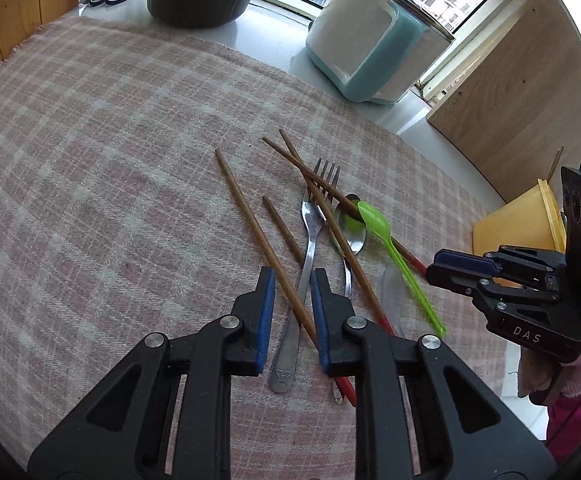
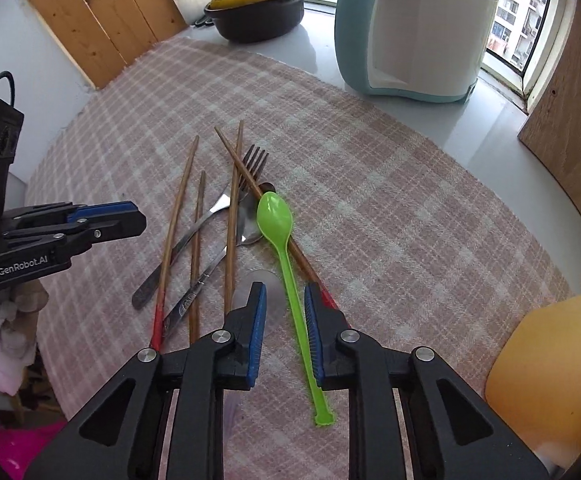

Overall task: Organize utensils
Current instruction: 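Move both tools back down to the utensil pile on the cloth, then grasp the green plastic spoon with the right gripper while the left gripper grasps a chopstick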

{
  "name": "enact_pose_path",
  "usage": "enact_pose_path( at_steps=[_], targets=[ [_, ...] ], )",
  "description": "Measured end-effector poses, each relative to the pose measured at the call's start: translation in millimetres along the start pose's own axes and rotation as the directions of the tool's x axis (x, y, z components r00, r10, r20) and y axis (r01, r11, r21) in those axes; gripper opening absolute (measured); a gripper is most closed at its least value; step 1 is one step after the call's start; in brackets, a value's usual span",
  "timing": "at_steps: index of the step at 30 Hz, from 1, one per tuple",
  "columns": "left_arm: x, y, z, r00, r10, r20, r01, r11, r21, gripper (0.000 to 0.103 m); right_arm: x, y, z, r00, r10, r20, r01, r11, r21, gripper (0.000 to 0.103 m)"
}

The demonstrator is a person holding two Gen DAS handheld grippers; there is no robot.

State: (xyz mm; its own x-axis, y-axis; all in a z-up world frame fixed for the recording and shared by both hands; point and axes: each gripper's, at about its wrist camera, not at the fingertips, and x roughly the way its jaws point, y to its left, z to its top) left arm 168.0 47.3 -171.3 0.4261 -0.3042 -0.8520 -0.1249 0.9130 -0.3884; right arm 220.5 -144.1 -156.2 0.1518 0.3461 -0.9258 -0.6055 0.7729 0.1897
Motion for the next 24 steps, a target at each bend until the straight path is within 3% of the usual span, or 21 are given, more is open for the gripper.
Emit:
enact_pose_path(
  at_steps=[16,24],
  targets=[
    [22,-1,7,1.000,-0.018,-0.025,0.017,0.999,-0.039,0.017,34,-6,14,0.997,0.029,-0.066,-0.028,0.999,0.020,0.012],
    [31,-2,12,1.000,0.010,-0.030,-0.011,0.999,-0.031,0.017,41,-6,21,0.997,0.020,-0.076,-0.020,1.000,0.009,0.012]
  ],
)
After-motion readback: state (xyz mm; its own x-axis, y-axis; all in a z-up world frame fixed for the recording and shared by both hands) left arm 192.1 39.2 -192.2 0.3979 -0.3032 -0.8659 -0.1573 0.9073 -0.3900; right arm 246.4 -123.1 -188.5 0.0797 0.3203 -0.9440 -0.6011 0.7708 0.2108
